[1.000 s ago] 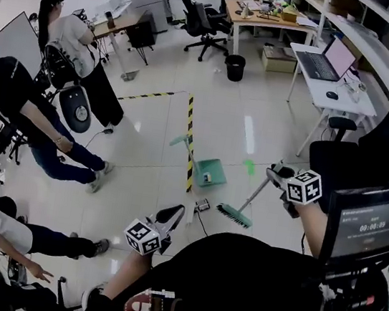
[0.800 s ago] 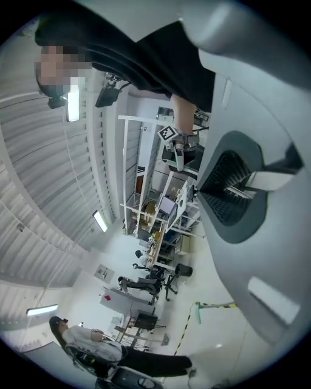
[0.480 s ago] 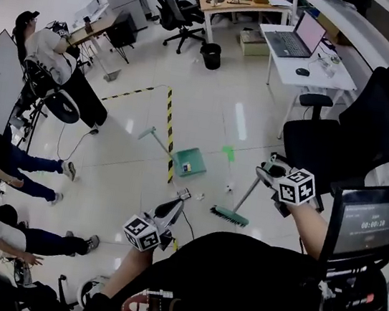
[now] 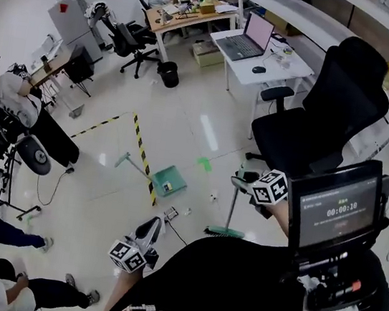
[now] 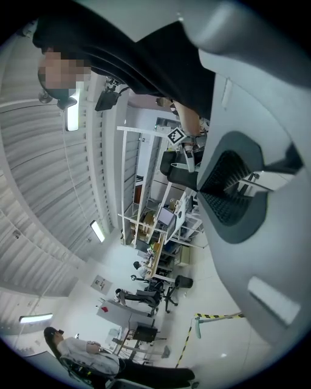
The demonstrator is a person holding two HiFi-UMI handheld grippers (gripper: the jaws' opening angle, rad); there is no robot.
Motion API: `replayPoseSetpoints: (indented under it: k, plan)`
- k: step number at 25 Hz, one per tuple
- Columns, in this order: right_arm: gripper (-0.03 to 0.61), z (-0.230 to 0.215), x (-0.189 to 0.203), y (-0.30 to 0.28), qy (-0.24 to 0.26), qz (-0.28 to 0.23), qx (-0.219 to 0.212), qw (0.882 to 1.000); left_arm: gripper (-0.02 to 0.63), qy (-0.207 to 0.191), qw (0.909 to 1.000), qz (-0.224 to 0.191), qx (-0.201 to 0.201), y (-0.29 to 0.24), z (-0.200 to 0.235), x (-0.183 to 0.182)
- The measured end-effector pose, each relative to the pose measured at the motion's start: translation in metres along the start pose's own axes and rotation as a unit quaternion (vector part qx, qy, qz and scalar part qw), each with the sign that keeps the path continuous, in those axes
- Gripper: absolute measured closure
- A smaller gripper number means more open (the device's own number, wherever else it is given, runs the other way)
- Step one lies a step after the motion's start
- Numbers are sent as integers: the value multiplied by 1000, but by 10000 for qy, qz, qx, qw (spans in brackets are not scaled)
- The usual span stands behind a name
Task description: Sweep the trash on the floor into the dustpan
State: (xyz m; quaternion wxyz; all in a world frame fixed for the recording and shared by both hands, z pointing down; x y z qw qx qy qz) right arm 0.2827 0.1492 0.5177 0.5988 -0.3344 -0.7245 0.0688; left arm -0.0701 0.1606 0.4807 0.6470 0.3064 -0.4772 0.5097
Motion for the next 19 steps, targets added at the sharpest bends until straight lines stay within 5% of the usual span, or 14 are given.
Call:
replayPoseSetpoints:
  k: [19]
  plan:
    - [488,18,-9,1,78,21,59,10000,614,-109,9999,86,98,15,6,-11]
Point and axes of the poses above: the fingertips, and each gripper's own axes: y backward along the fingers, z to its left, x out of its underside, the point moved 5 cm from there along y, backward along the fingers, and after that the axes turned 7 degrees about x, right-handed, at the moved point
